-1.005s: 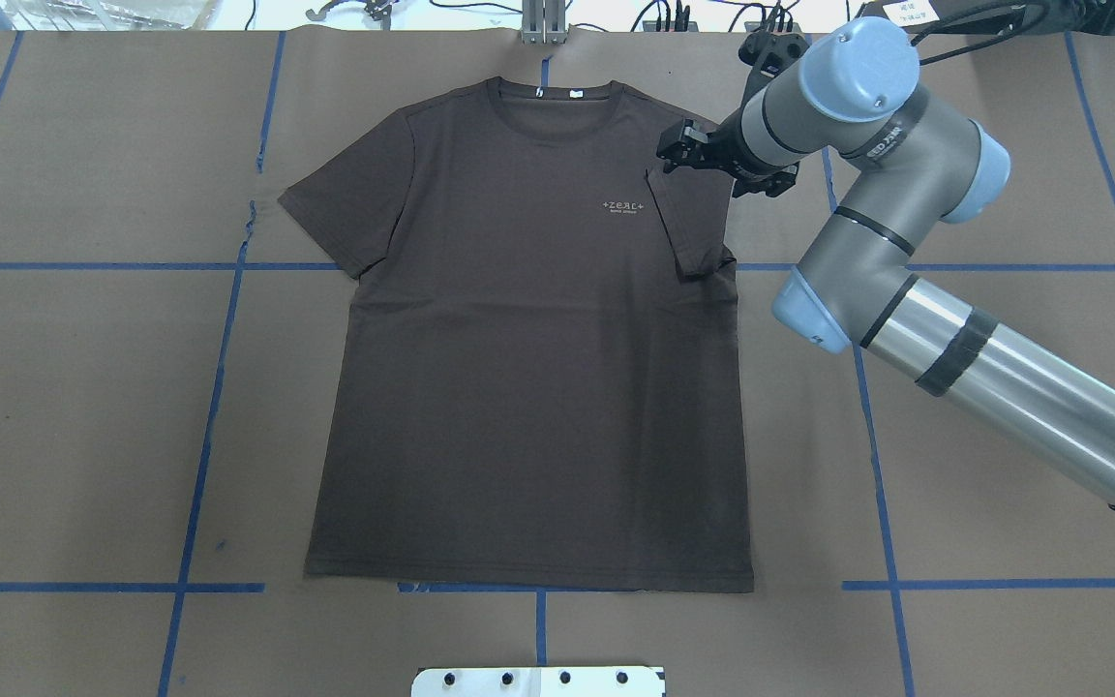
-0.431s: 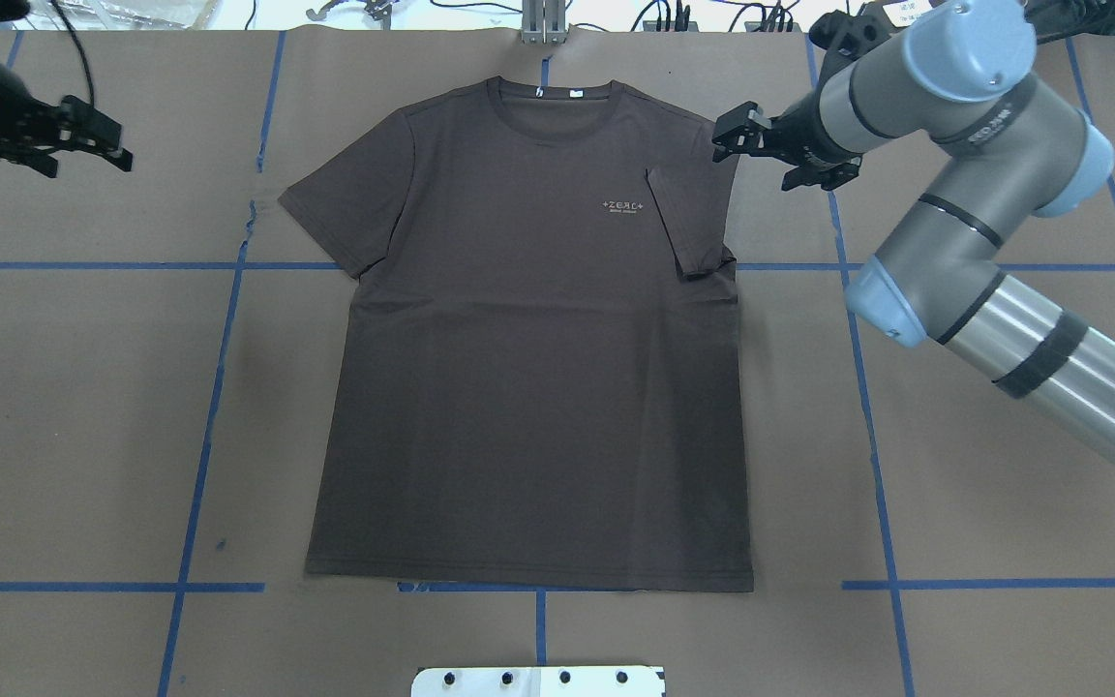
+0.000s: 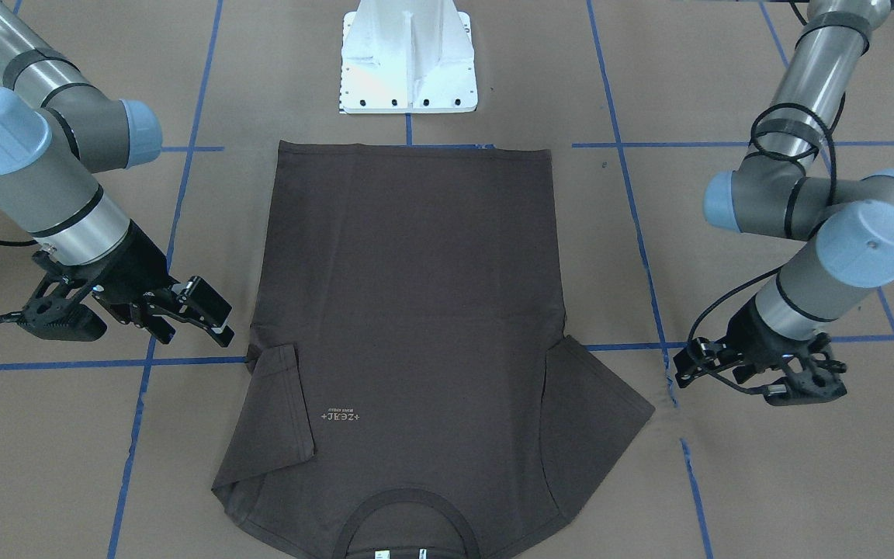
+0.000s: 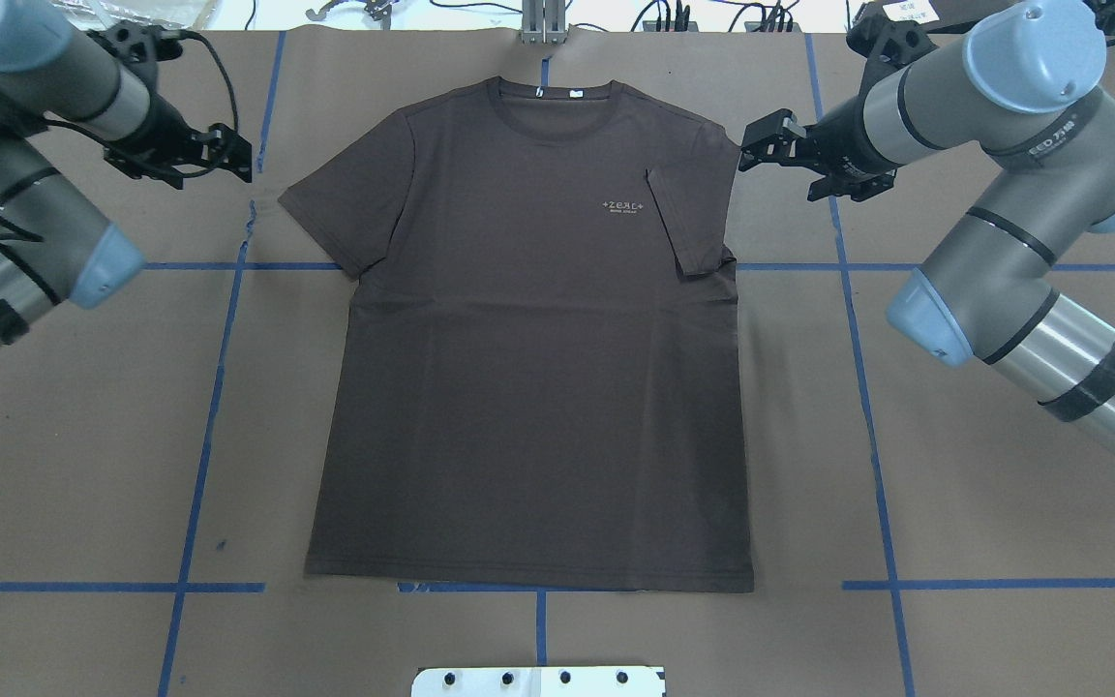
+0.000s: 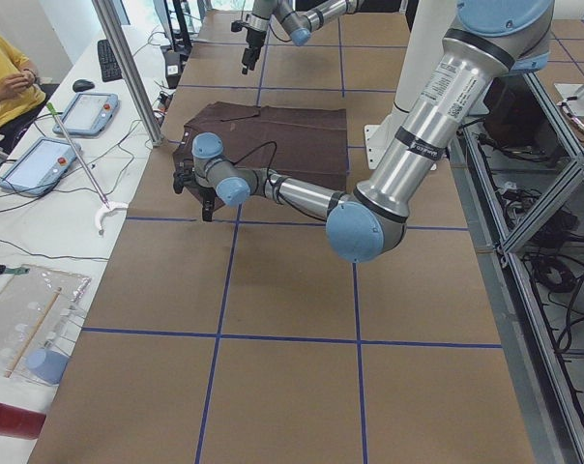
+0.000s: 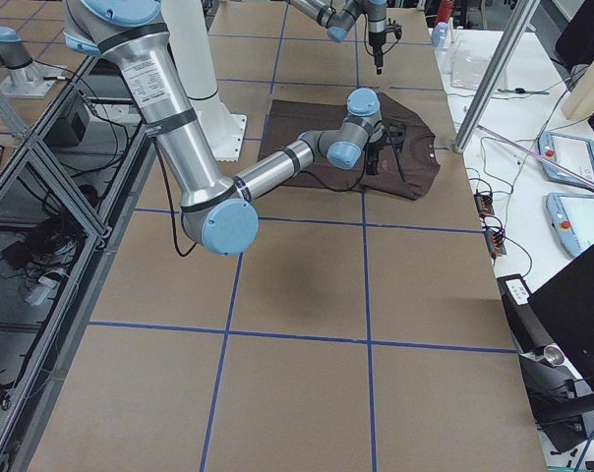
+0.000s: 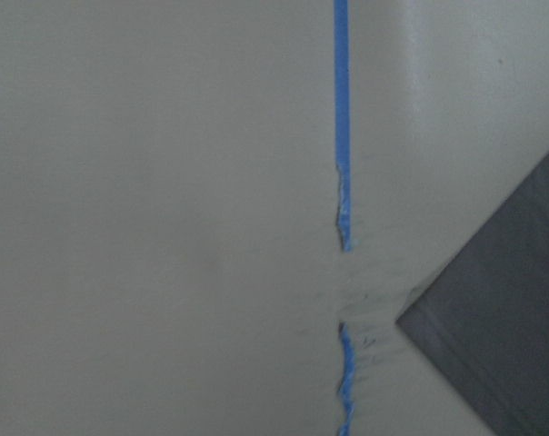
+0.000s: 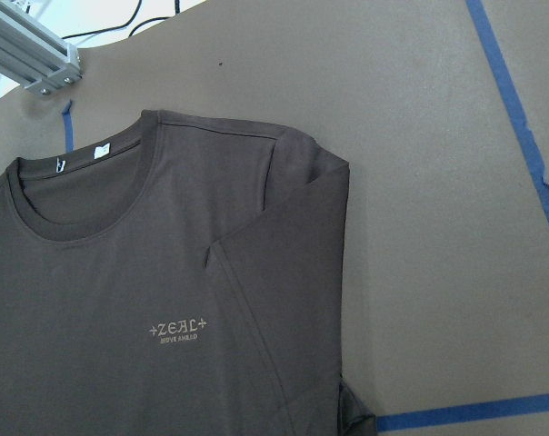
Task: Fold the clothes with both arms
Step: 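Release the sleeve and lift the right gripper while the left arm approaches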
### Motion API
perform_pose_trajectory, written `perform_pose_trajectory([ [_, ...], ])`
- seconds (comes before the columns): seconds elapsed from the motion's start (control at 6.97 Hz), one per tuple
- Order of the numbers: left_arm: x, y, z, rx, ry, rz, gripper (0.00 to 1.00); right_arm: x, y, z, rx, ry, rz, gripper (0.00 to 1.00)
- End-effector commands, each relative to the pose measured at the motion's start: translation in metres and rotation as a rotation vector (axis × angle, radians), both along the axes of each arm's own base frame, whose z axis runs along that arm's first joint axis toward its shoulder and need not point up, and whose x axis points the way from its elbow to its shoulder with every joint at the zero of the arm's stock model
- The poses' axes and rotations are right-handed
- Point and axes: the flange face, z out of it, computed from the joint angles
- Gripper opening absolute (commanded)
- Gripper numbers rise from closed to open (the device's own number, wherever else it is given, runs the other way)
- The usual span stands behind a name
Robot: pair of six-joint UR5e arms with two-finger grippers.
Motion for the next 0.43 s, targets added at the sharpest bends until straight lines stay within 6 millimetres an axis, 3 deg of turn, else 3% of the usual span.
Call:
perform_pose_trajectory([
  [0.0, 0.036, -0.017, -0.009, 0.012, -0.024, -0.013, 0.88, 0.002, 0.003, 0.005, -0.004, 0.003, 0.001, 1.00],
  [0.14, 0.054, -0.019, -0.020, 0.015, -0.021, 0.003, 0.86, 0.002, 0.003, 0.007, -0.003, 0.007, 0.005, 1.00],
  [0.29, 0.058, -0.019, -0.014, 0.012, -0.027, 0.007, 0.82, 0.000, 0.002, 0.009, -0.008, 0.013, 0.006, 1.00],
])
